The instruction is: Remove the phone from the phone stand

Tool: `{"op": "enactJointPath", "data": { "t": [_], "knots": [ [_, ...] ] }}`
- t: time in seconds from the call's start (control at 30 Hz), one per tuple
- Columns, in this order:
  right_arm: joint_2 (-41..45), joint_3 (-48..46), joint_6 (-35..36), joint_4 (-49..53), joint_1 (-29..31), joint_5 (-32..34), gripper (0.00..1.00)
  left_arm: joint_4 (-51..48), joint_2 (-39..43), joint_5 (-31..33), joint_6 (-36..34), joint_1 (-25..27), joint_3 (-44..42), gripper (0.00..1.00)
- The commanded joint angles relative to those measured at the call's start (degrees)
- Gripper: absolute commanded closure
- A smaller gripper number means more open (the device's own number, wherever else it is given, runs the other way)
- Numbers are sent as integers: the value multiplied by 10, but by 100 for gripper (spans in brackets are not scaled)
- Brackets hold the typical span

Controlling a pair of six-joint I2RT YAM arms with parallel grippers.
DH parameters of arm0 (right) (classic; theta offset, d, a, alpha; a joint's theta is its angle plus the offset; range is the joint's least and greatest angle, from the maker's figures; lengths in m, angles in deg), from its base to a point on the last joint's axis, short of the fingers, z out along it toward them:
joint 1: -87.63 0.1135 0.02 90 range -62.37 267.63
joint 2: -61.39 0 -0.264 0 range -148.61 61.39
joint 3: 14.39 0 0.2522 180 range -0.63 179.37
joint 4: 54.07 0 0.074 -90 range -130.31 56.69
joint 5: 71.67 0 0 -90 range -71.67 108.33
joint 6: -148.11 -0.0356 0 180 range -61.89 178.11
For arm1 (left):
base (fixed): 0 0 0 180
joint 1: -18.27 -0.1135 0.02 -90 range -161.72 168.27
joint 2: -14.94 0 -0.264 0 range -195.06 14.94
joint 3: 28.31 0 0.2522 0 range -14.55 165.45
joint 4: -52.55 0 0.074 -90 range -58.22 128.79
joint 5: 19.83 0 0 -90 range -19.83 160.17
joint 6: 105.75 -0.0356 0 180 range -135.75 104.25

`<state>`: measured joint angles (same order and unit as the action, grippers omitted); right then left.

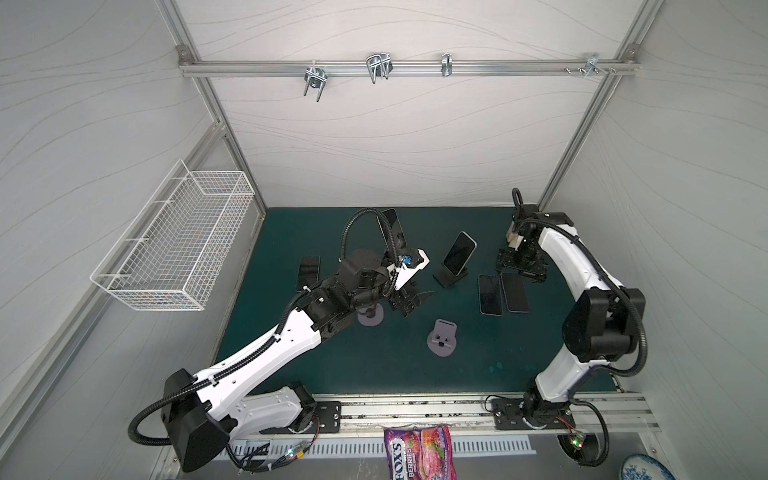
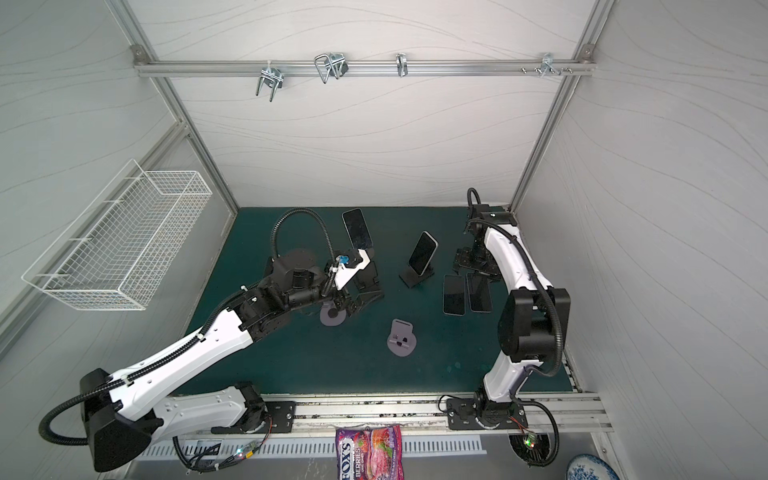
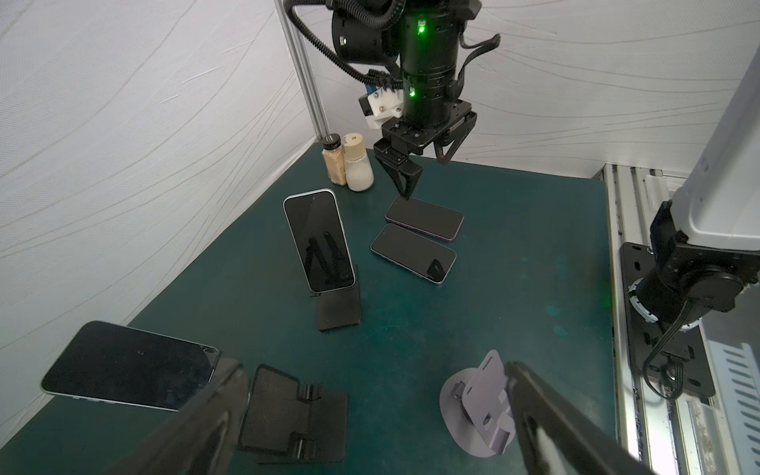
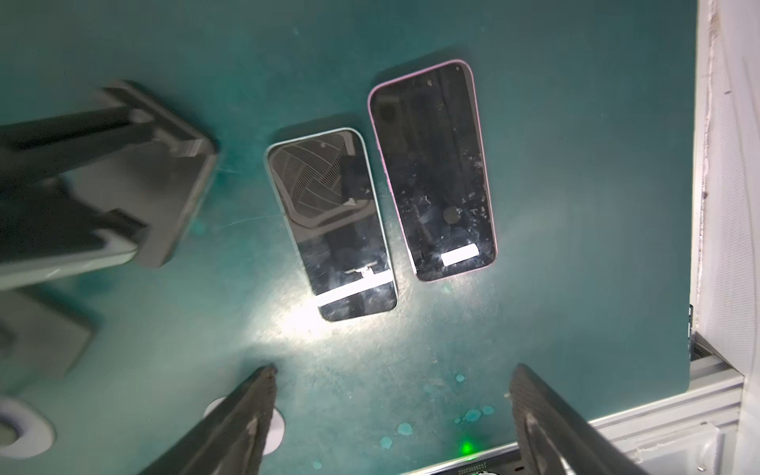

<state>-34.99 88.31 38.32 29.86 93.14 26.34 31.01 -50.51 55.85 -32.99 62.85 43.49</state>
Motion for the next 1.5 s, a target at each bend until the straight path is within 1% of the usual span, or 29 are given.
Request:
{"op": "enactJointPath", "data": {
  "t": [0.0,0.3,0.53,0.67,0.93,1.2,1.47],
  "knots": [
    [38,4,13,38,-4,-9,10,47,-17,-15,7,1,36,1],
    [106,4,17,49,-4,-37,9,69,-56,-21,23,1,62,1],
    [145,1,6,49,-3,-93,9,78,-87,-12,19,1,80,1],
    [166,-10,-6,44,-2,-114,10,77,-110,-15,20,1,98,1],
    [222,-48,-37,16,24,-128,14,77,-153,-11,9,1,119,1],
    [244,-65,-65,2,56,-143,15,87,-202,3,-2,-1,140,1],
    [259,-67,-81,-14,73,-138,17,103,-247,-12,7,-20,176,1]
  ]
}}
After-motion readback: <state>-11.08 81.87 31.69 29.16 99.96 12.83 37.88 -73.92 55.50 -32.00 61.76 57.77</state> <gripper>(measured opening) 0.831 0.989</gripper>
